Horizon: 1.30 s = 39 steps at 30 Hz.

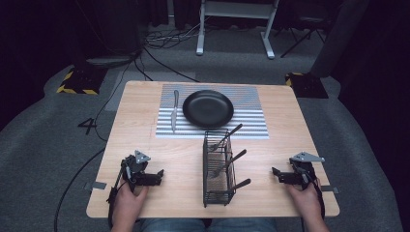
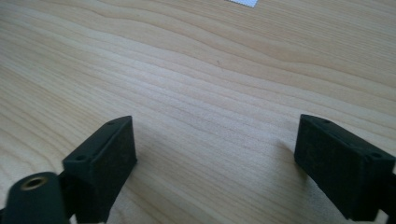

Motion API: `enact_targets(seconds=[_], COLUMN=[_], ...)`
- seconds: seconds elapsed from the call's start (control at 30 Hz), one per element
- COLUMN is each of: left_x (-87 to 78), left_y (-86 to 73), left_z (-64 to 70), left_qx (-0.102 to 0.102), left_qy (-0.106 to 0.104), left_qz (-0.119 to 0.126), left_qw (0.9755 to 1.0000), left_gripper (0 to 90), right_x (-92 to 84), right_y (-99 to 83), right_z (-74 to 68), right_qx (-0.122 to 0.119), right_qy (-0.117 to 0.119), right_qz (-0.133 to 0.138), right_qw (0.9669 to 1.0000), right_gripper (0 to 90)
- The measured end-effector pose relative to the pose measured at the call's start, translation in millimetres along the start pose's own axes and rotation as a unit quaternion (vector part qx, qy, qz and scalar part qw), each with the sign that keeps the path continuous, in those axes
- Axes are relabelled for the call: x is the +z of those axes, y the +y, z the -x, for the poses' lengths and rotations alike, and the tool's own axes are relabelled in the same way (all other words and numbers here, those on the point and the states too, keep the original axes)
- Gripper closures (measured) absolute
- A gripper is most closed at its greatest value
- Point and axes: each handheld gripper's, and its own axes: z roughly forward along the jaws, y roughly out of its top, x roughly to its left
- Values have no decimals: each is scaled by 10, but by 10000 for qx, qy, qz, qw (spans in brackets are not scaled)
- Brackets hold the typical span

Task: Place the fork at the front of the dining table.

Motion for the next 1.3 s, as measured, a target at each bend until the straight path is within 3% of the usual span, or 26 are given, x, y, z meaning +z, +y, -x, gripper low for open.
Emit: enact_targets(seconds=[0.83,0.93,0.97,1.0,1.1,1.2,1.3], left_x=[3,3,3,3,3,3,3], left_y=[3,3,3,3,3,3,3], left_z=[0,0,0,0,0,0,0], left_qx=[-7,-6,-6,-6,-6,-6,-6], left_qy=[2,2,2,2,2,1,2], left_qz=[0,-1,-1,-1,0,0,0], left_qw=[10000,10000,10000,10000,10000,10000,10000], left_gripper=[3,2,2,2,2,2,2], right_x=[-9,-31,-73,-94,-153,-278,-317], right_y=[-6,-15,-5,4,26,61,76], right_z=[1,12,38,53,62,2,-27], right_qx=[-51,10,121,221,290,252,275], right_qy=[54,1,56,123,213,326,447], right_qz=[30,38,-16,-54,-39,225,206], right_qw=[10000,10000,9999,9997,9993,9989,9984], right_gripper=[159,221,298,315,323,307,308])
